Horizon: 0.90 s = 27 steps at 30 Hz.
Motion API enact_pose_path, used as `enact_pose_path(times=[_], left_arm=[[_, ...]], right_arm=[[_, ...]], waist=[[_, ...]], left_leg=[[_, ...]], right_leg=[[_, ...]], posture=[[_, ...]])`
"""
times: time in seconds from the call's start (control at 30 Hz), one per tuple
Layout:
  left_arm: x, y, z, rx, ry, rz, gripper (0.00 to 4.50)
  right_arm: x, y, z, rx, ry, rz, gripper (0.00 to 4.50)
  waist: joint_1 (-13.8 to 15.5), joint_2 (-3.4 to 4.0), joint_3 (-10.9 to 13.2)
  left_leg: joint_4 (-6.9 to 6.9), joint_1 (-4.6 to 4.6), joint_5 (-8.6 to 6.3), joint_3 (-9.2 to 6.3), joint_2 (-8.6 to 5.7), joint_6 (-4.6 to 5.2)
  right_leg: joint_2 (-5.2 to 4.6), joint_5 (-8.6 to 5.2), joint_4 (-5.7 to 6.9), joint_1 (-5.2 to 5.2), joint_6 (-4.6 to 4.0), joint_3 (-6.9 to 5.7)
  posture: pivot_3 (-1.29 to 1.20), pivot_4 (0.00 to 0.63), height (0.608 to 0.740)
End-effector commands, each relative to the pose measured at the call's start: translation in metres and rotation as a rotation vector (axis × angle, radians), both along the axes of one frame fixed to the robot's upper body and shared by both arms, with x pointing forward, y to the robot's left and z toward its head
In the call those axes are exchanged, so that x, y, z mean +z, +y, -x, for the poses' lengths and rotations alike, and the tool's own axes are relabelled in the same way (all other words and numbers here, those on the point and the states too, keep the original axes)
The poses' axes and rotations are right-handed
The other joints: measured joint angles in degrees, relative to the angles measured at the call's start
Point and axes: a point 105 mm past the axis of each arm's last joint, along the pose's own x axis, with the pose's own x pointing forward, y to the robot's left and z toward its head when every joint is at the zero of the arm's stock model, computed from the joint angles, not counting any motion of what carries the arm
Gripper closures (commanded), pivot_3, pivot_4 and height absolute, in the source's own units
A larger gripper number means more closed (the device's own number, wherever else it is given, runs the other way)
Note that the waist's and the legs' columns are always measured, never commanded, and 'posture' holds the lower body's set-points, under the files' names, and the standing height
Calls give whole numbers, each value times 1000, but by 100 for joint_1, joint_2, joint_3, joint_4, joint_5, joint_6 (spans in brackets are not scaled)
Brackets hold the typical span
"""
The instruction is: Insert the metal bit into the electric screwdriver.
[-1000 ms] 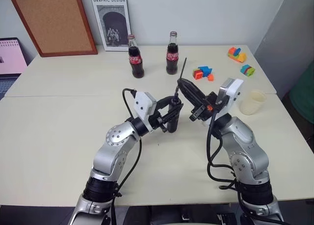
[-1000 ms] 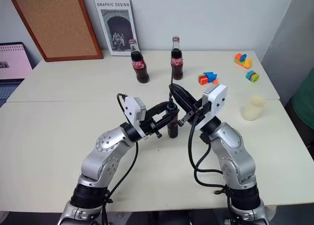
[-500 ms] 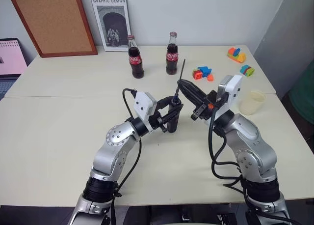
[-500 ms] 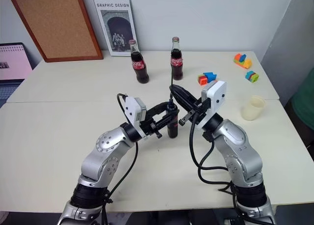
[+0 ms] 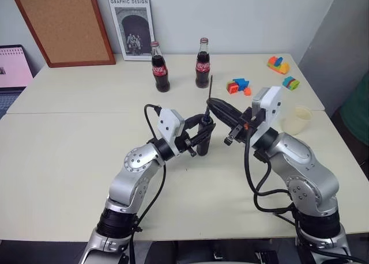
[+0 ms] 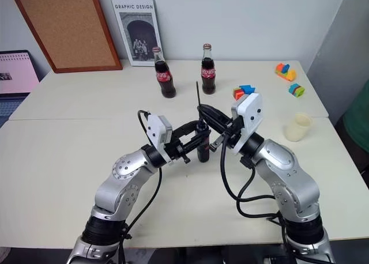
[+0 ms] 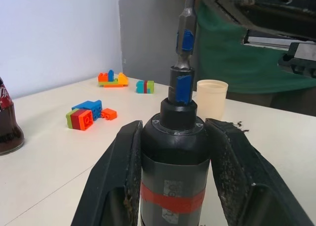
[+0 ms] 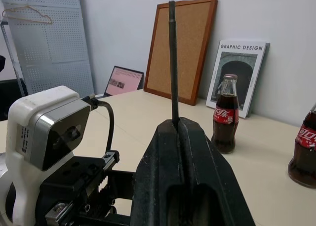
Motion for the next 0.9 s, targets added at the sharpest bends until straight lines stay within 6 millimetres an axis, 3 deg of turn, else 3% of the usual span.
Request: enact_pose_path(times=[0.03, 0.73, 0.9], left_arm=[[-1, 2, -3, 30, -4, -16, 2882], [-2, 2, -3, 30, -3, -18, 2882], [0, 3, -4, 34, -13, -25, 2882]], right_arm=[[-10, 15, 11, 88, 61, 34, 4294], [6, -6, 9, 65, 95, -76, 34], [9, -20, 7, 34, 95, -82, 0]], waist=[[0, 0, 0], [-5, -1, 2], [-5, -1, 3]], left_leg=[[0, 0, 0, 0, 0, 0], [-12, -12, -1, -1, 3, 0], [-13, -15, -2, -1, 3, 1]], right_leg=[[0, 0, 0, 0, 0, 0], [1, 0, -29, -3, 0, -1], [1, 0, -34, -3, 1, -2]], posture=[[0, 150, 740], [0, 150, 740], [0, 150, 740]])
